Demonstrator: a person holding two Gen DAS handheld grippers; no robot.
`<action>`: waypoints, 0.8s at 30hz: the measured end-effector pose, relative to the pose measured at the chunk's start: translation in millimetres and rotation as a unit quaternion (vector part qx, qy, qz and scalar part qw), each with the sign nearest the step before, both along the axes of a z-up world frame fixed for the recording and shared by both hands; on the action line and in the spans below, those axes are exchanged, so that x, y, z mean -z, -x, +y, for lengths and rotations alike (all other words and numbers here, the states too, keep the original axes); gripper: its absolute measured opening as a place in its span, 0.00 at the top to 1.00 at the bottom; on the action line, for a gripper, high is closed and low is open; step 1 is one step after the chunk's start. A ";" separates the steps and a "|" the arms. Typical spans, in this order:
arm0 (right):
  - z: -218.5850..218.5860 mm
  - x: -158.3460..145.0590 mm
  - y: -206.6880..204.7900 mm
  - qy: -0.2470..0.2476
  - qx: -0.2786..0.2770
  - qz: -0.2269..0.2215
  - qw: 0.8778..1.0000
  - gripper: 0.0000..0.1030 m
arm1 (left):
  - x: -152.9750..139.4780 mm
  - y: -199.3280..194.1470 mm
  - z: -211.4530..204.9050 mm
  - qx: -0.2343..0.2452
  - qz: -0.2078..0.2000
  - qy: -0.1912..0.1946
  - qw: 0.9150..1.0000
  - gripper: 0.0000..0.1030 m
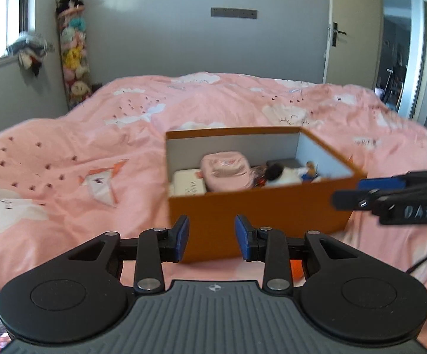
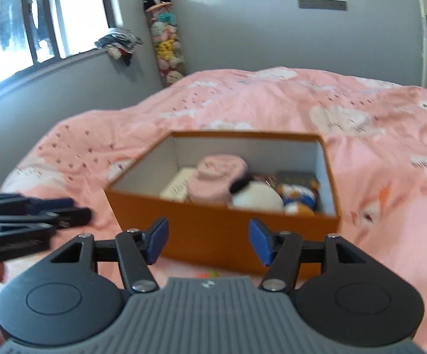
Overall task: Organize objects
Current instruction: 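Withdraw both grippers from the box toward the tape measure and crocheted fruit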
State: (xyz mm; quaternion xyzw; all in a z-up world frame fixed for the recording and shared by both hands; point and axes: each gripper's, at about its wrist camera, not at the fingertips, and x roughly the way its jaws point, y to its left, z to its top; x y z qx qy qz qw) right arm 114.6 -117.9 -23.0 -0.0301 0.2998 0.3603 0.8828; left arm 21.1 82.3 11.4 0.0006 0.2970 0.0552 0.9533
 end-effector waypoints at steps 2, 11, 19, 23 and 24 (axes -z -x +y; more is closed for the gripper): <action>-4.8 7.2 5.7 0.005 0.004 0.002 1.000 0.39 | 2.9 18.7 7.3 0.010 -0.023 -0.034 0.999 0.61; -15.4 10.4 16.4 -0.003 0.026 -0.004 1.000 0.37 | 17.2 56.7 80.5 0.029 -0.052 -0.090 0.994 0.52; -4.9 29.5 14.6 0.019 0.024 0.025 0.999 0.36 | 37.5 51.4 103.2 0.049 -0.021 -0.055 0.997 0.52; -0.2 35.9 13.4 0.032 0.026 0.030 0.999 0.36 | 21.8 49.7 99.6 0.053 -0.053 -0.083 0.994 0.52; 1.5 38.4 12.0 0.038 0.027 0.033 0.998 0.36 | 16.3 48.4 96.7 0.062 -0.060 -0.075 0.993 0.52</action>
